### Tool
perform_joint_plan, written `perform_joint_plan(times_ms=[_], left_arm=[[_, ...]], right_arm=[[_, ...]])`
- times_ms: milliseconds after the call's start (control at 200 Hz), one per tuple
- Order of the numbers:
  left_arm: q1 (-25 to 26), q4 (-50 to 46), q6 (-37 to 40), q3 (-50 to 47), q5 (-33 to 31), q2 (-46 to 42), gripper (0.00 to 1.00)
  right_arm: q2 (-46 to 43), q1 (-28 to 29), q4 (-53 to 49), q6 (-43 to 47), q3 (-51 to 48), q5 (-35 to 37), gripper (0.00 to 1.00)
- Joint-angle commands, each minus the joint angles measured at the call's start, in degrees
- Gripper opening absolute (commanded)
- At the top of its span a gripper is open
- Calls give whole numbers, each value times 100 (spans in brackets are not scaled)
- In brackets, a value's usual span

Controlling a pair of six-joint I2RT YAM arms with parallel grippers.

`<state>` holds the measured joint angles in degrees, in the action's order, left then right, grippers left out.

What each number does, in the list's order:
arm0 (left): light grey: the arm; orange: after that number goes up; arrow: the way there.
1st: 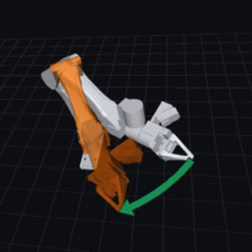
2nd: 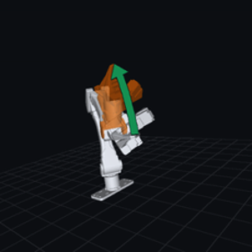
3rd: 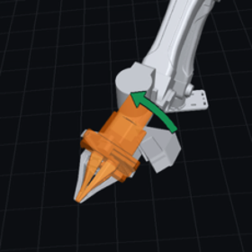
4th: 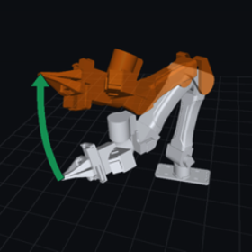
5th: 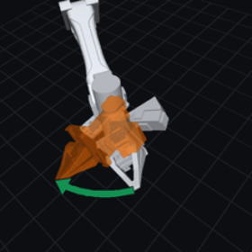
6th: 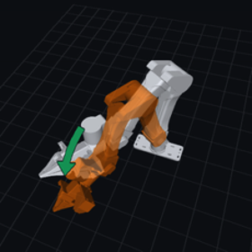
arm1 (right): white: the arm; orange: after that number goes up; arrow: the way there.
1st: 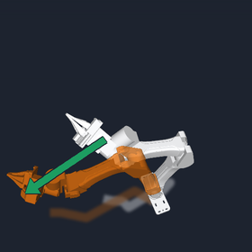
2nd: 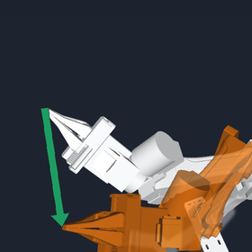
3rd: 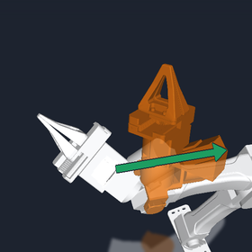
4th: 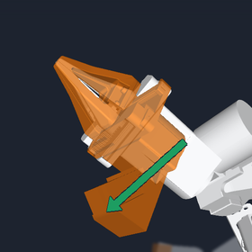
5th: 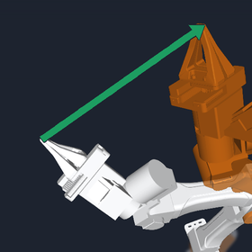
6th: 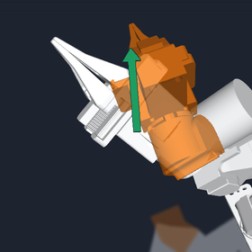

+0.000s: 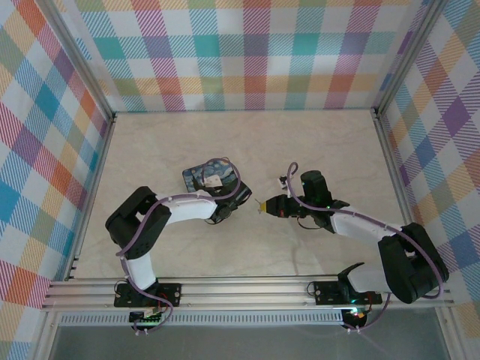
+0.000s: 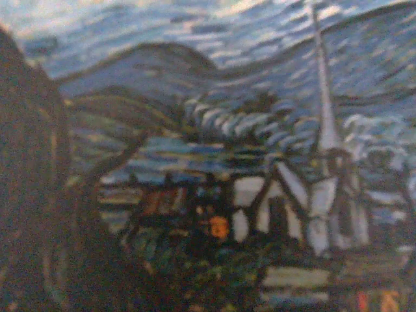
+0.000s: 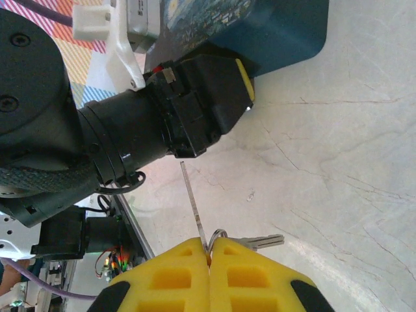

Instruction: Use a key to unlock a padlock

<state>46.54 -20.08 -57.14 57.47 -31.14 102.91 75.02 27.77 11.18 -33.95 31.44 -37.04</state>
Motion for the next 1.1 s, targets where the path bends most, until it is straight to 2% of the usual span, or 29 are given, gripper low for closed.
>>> perform_joint_plan(times_ms=[0, 170, 320, 555, 725, 835, 1095], left_arm=[[91, -541, 118, 191, -178, -179, 27], [53, -838, 370, 352, 677, -819, 24], [-285, -1153, 499, 510, 1765, -1275, 12], [-1122, -1066, 89, 309, 3562, -2102, 15], [-1630, -623, -553, 84, 4875, -2188, 15], [-1751, -307, -947, -112, 5225, -2266, 15], [-1978, 21, -1369, -462, 5356, -2614, 14]], right_arm=[[-25, 17, -205, 188, 9, -40, 0], [287, 85, 291, -3, 29, -309, 0], [716, 211, 1119, -473, 70, -394, 0], [887, 373, 1362, -678, 194, -270, 0], [764, 1149, 1042, -205, 651, 24, 0], [942, 1302, 1448, -427, 784, -5, 0], [1508, 1302, 1918, -742, 977, -163, 0]])
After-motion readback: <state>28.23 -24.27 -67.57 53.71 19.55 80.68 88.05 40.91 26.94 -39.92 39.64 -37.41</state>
